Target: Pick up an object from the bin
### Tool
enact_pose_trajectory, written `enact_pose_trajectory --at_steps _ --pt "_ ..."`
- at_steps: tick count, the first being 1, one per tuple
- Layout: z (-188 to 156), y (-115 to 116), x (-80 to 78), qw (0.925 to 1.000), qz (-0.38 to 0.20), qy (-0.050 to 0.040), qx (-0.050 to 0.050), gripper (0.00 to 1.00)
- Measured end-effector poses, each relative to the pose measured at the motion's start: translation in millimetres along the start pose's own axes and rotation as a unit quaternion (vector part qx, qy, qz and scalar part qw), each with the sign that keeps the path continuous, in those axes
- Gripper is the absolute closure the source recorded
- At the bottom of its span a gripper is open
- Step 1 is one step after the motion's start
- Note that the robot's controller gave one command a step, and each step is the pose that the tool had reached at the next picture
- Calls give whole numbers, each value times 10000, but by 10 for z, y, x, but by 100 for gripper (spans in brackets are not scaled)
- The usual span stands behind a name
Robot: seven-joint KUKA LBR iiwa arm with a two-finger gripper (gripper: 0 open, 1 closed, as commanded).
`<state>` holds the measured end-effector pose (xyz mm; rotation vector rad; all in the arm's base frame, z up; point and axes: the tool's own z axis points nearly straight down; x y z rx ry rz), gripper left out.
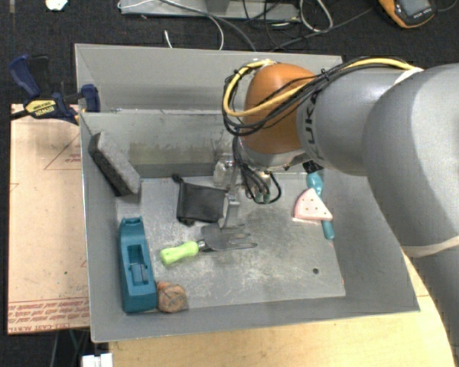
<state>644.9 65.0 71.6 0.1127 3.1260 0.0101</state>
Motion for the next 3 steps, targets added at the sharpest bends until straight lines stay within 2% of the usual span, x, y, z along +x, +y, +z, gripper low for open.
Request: enact_pose_trajectory --at_steps 1,2,3 --pt "-2 176 357 9997 -253 -7 -10 100" --pt "-2 176 357 9997 -251 -7 -11 100" --pt "-567 134 340 9999 -131 13 -8 100"
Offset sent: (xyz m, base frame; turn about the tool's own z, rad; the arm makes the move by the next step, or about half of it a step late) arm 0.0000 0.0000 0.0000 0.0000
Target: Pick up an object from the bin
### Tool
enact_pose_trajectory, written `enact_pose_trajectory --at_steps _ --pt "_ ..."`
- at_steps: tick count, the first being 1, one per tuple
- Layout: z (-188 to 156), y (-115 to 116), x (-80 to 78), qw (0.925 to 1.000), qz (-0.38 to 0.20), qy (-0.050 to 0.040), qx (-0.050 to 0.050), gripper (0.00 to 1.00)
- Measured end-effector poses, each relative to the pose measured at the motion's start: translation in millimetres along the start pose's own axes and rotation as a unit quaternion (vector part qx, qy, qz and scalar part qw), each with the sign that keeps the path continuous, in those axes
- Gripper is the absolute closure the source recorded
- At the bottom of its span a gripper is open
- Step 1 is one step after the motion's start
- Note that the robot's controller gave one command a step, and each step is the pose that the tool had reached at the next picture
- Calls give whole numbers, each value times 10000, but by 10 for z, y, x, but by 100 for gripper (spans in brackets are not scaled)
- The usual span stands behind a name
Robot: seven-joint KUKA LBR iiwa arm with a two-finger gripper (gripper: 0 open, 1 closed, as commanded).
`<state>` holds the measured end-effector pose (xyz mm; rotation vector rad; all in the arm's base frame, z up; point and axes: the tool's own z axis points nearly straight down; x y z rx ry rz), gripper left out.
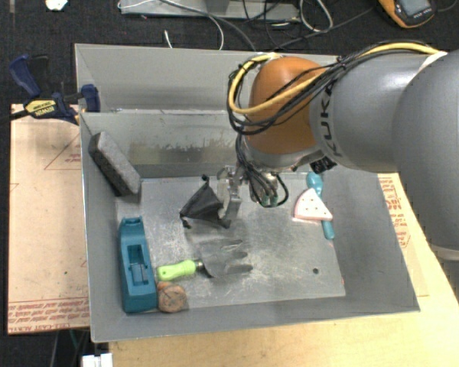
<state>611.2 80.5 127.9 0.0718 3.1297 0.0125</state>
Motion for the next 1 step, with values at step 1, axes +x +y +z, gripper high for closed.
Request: enact_pose_trajectory --at_steps 1 --pt "-694 -51 20 9998 -206 2 2 100"
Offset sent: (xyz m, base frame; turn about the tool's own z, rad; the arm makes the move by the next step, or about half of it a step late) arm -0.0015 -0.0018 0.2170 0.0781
